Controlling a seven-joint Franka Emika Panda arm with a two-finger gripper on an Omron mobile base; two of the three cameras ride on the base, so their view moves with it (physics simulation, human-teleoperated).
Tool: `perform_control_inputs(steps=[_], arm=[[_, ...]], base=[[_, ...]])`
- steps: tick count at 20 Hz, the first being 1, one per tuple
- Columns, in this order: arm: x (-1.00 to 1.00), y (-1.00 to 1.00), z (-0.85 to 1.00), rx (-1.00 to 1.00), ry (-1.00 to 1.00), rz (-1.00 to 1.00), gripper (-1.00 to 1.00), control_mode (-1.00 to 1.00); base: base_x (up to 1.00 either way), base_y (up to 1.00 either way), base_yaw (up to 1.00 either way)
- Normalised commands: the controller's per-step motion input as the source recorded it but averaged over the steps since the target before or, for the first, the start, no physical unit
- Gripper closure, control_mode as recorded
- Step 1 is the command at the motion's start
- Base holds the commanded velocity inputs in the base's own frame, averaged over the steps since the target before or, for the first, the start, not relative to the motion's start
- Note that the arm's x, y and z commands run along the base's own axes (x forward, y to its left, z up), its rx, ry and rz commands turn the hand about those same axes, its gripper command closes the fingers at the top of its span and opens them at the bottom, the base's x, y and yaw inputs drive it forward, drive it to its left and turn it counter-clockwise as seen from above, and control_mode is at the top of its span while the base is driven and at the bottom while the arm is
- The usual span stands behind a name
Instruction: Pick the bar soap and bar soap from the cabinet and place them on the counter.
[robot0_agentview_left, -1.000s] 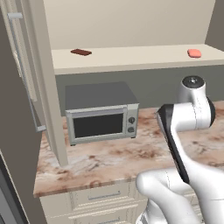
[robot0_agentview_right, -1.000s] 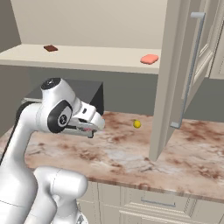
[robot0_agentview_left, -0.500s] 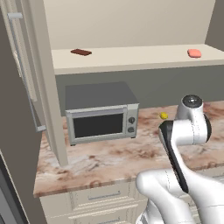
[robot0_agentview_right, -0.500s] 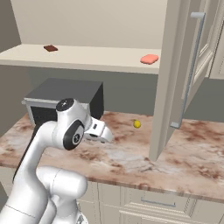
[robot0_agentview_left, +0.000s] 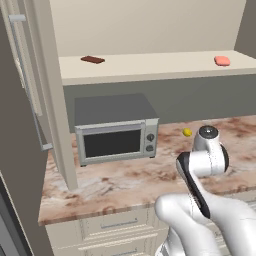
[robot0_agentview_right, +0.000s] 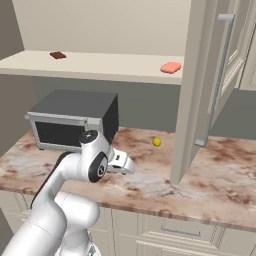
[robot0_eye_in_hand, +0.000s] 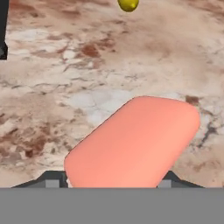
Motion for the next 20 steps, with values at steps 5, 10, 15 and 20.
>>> perform_control_inputs(steps=[5,10,15,20], arm=[[0.61,-0.23,-0.55,0.00,0.06,0.03,1.00,-1.00],[0.57,-0.19,-0.56,0.00,0.05,0.04,1.00,-1.00],[0.51,-0.09,-0.51,0.00,0.06,0.05,1.00,-1.00],[0.50,-0.09,-0.47,0.00,0.08,0.04,1.00,-1.00]], base=[[0.00,0.00,0.00],[0.00,0.00,0.00],[0.00,0.00,0.00],[0.00,0.00,0.00]])
